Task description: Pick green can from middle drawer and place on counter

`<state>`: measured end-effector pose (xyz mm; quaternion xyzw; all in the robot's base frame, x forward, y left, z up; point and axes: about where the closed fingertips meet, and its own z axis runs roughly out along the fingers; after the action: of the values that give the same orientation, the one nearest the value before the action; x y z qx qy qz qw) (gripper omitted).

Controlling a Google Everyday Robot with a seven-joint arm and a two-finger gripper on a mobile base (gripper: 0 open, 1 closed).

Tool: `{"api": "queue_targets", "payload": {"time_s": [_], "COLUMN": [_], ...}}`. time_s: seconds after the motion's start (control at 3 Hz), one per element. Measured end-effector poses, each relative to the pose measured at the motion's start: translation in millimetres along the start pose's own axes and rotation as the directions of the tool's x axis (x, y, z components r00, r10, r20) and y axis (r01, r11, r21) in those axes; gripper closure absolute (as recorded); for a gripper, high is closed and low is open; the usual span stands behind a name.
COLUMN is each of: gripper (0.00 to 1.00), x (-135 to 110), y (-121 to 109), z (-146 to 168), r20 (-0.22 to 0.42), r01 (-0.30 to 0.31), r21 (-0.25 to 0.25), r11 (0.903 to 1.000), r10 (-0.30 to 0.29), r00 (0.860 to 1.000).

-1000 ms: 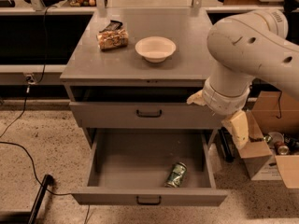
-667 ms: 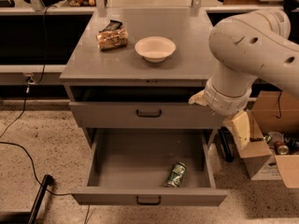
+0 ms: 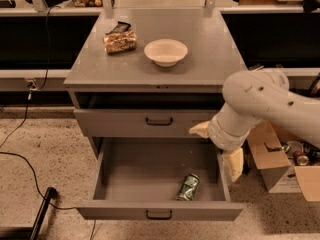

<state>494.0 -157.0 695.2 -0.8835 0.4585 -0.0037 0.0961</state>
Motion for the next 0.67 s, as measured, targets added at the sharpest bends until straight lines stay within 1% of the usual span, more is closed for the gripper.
{"api": "queue_targets", "payload": {"time_s": [0.33,0.67], "gripper": [0.00,0.00], "x": [4.1,4.1], "y": [-15.6,-15.7], "z": [4.8,5.0], "r20": [-0.010,-0.009], "r01": [-0.002,-0.002], "r21": [0.065,0.065], "r11": [0.9979,0.9979], "r10": [0.003,0.002], "r00": [1.000,1.000]}}
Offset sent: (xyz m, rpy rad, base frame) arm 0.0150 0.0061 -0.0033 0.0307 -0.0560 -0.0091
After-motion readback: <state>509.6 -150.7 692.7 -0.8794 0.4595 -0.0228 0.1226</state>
